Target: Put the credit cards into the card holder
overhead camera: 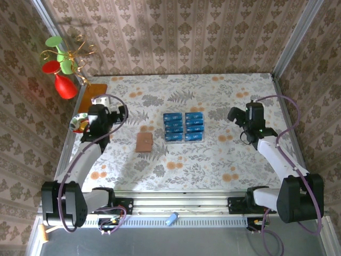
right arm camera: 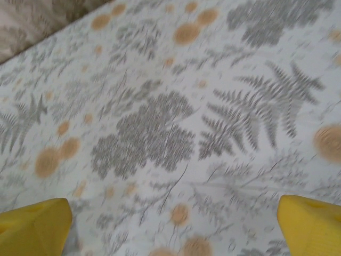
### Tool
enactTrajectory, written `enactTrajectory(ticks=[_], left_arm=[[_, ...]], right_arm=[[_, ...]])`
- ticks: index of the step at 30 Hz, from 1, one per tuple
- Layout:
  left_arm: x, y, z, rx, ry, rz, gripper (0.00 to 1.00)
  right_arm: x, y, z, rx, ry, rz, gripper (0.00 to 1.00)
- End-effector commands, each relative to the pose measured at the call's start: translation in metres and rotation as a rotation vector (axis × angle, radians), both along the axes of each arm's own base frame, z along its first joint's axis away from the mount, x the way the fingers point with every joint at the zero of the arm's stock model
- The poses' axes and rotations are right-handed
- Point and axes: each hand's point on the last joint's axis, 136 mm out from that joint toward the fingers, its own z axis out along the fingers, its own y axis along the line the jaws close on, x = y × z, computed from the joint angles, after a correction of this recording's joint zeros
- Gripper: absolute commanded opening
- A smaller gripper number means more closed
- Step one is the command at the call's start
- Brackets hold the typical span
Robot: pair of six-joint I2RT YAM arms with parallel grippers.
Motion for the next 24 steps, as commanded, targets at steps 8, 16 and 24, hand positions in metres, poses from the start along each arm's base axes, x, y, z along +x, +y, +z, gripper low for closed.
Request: enactTrajectory(ticks=[8, 16, 24], left_arm=[[-0.055, -0.096, -0.025, -0.236, 0.14, -0.21, 1.0], [-0.063, -0.15, -0.038, -0.265, 0.149, -0.349, 1.0], [-0.046, -0.19, -0.045, -0.292, 0.198, -0.427, 1.0]], right_arm=[[-0.045, 0.07, -0.023, 0.145, 0.128, 0.221, 1.0], [-0.067, 0.099, -0.043, 0.064, 0.202, 0.298, 1.0], [-0.074, 0.11, -0.052, 0.001, 0.228, 0.325, 1.0]])
